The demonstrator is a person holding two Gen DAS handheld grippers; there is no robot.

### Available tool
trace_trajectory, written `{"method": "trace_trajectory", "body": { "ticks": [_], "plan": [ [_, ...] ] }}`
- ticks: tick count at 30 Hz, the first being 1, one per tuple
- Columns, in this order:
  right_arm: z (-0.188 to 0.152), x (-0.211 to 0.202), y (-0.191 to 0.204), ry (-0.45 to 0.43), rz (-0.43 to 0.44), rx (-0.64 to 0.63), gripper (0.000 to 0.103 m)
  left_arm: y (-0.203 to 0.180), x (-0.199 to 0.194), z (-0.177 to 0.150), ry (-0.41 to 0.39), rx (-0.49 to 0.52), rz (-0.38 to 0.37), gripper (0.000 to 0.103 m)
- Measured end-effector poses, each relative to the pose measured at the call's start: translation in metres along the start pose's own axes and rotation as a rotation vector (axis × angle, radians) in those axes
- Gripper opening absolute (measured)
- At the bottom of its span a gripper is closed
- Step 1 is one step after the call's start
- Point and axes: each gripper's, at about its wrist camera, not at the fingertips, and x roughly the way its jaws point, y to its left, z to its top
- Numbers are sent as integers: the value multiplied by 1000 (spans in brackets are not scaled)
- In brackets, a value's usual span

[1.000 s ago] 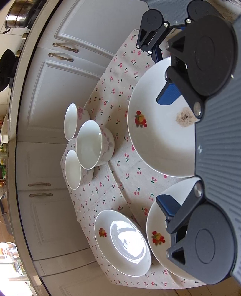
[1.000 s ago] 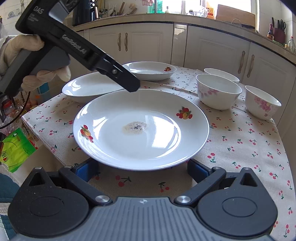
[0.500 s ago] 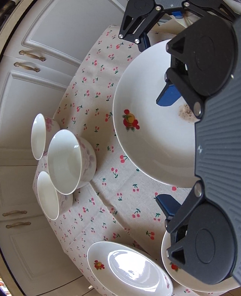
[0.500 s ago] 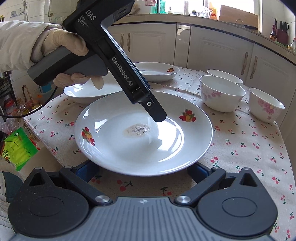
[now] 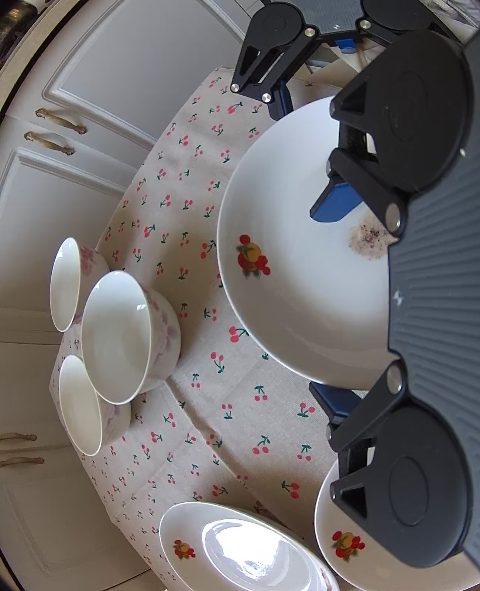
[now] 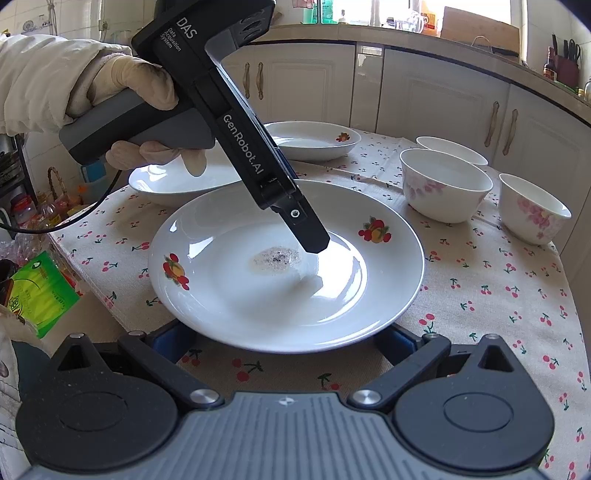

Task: Organize plates and bowls
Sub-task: 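Grasp the stained white plate rim with the left gripper and lift, then lower the stained plate onto the other large plate and open the left gripper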

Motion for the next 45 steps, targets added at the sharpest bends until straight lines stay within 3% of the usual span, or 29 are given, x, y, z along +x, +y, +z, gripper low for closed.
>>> {"method": "trace_trajectory", "body": {
  "ticks": [9,23,34,45],
  "plan": [
    [-2,-5,-6,4,-2,-25,103,3,2,3,17,7,-49,90],
    [2,-2,-7,30,5,-17,103,9,5,14,107,5,-104,90],
    [12,-4,-12,36,6,-10,103,10,-9,20,56,11,-108,90],
    [48,-1,-4,15,67,-63,103,32,-52,7,-18,-41,-40,90]
  ]
}}
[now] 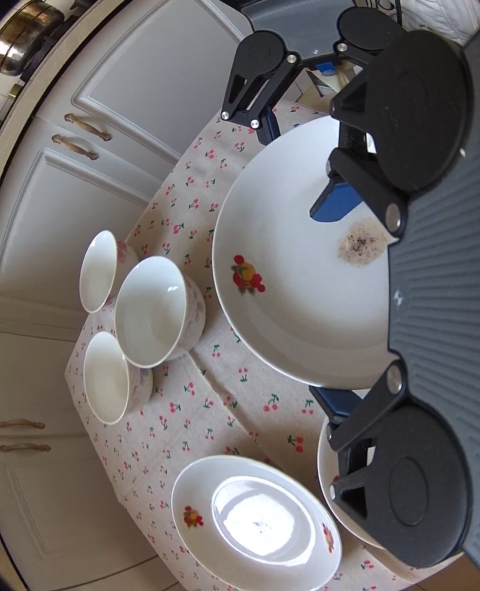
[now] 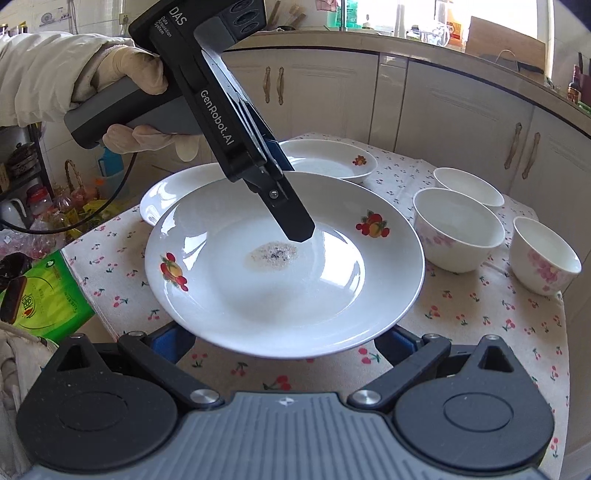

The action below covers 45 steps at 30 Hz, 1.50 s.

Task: Organize plates and bowls
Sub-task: 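Lower the stained plate onto the other large plate and open the left gripper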

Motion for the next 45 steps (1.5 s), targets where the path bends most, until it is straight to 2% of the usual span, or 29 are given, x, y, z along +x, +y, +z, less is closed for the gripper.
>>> {"method": "trace_trajectory", "body": {
  "ticks": [9,19,31,45],
  "plan": [
    [41,33,21,4,79,-100,103,43,-37,-35,-57,-107,75,90],
    [66,79,41,64,157,-126,103,87,-44,-68,-76,-211,94,90],
    [80,94,52,122,133,-146,103,111,-31,-80,-77,-248,69,90],
    [85,99,55,145,119,-148,103,117,-19,-79,-25,-246,77,90]
  ]
}}
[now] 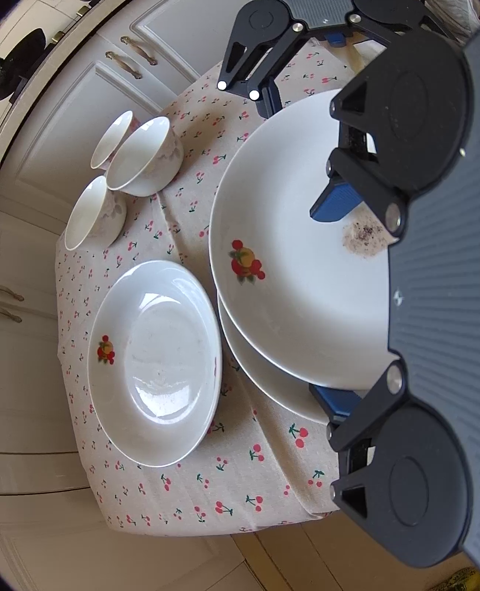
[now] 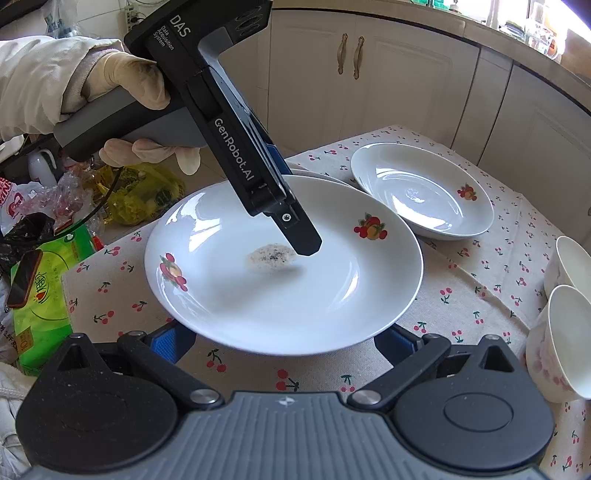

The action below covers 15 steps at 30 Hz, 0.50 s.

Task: Organize plates and bowls
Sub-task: 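Lower the stained plate onto the other large plate and open the left gripper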

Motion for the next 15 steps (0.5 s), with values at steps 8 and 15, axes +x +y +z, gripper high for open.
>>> {"method": "trace_trajectory", "body": {
  "ticks": [8,15],
  "plan": [
    [0,-1,2,1,-12,-4,103,-3,1,3,21,17,24,90],
    [0,-5,3,-7,-15,-2,103,-3,-2,2,12,22,41,90]
  ]
}}
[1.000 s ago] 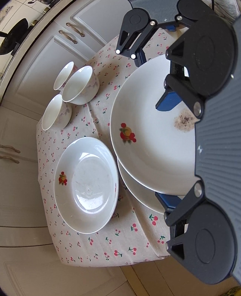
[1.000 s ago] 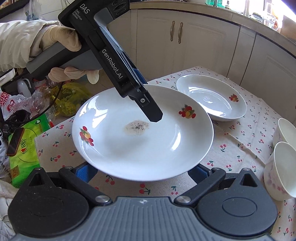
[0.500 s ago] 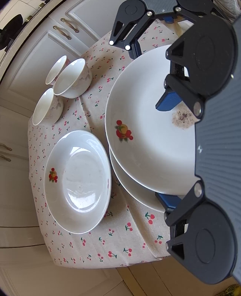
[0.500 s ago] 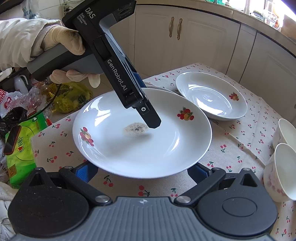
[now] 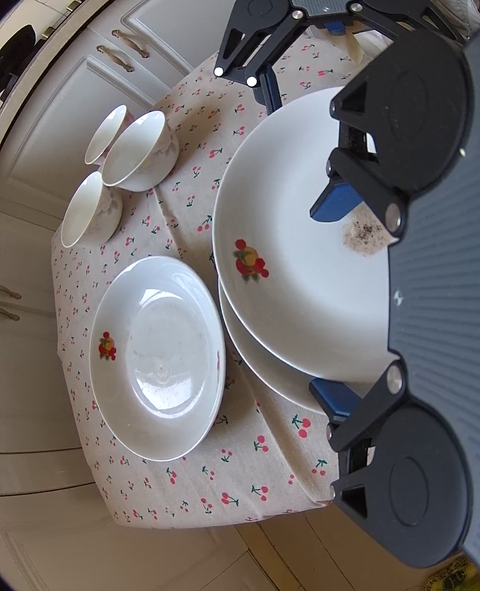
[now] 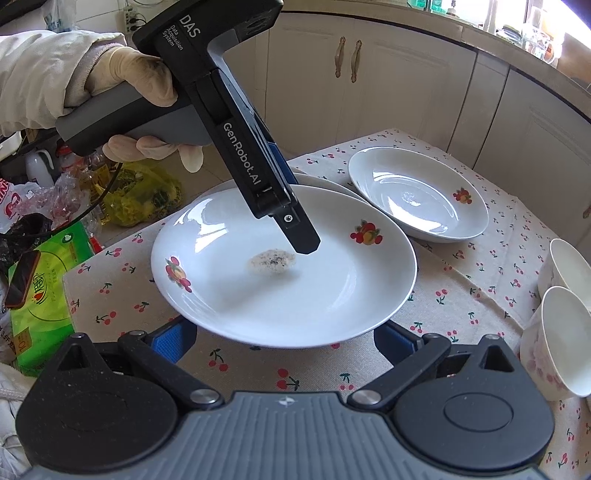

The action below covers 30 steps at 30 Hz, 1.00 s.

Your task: Organize plates and bowls

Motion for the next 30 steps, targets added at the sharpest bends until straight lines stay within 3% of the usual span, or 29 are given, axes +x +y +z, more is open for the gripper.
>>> {"method": "trace_trajectory", "body": {
  "ticks": [17,30],
  "plan": [
    [-6,-14,3,-9,-58,10,103,-6,-34,-8,-125,7,45,92],
    [-9,-52,-18,-143,-135,44,103,-26,-75,-22,-299,-6,125,94]
  ]
}}
